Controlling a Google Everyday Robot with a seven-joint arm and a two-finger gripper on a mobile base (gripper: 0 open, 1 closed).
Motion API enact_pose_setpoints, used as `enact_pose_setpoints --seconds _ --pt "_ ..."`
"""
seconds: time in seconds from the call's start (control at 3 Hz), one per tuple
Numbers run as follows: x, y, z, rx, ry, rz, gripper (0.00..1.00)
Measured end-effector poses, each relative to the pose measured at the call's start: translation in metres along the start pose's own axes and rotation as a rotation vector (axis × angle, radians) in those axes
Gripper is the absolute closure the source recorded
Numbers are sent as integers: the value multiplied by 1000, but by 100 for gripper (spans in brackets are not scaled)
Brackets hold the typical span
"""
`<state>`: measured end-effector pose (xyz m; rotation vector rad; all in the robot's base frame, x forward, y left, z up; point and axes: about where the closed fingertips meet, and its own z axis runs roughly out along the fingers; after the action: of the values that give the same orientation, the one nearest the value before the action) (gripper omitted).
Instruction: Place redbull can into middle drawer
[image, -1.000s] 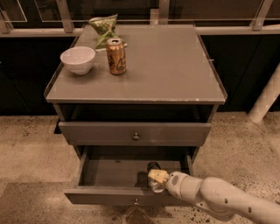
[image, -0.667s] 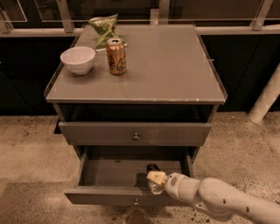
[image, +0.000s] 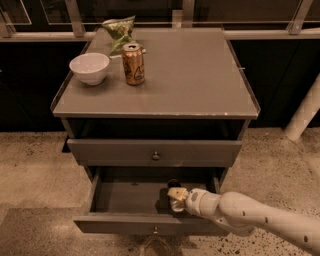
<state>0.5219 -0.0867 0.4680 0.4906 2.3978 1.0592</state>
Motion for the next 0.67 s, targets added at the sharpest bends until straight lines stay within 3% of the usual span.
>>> enact_pose_setpoints --seconds 0.67 --pt "-35 -23 31 40 -55 -4 100"
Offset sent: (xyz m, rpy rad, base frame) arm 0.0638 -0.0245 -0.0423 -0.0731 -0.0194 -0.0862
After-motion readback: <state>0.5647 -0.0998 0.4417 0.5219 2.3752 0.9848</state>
